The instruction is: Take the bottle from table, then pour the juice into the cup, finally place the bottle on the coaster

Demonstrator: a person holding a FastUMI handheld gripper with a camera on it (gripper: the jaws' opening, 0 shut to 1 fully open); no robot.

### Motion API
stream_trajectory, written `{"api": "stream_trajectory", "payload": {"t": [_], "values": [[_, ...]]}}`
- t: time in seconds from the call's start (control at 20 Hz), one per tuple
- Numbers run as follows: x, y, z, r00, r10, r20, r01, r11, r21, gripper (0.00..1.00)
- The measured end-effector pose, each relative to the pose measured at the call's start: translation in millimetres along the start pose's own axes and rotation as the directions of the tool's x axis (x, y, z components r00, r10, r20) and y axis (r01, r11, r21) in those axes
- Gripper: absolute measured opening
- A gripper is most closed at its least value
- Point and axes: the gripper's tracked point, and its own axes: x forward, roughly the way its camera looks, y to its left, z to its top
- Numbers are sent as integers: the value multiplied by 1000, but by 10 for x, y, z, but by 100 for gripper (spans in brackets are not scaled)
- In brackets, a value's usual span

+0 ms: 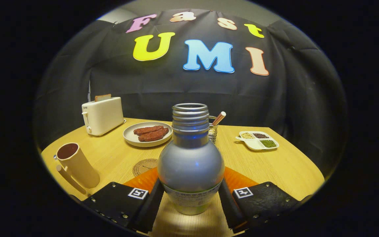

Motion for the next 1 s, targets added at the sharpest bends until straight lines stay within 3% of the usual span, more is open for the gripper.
{"api": "stream_trajectory", "payload": {"t": [0.3, 0.45, 0.75, 1.0], "values": [[-96, 49, 94, 999, -36, -32, 27, 969, -247, 79], [-180, 193, 232, 999, 17, -38, -29, 946, -324, 79], [-313, 350, 547, 998, 26, -52, -51, 830, -556, 79], [-348, 501, 548, 992, 43, -121, -111, 750, -652, 79]]}}
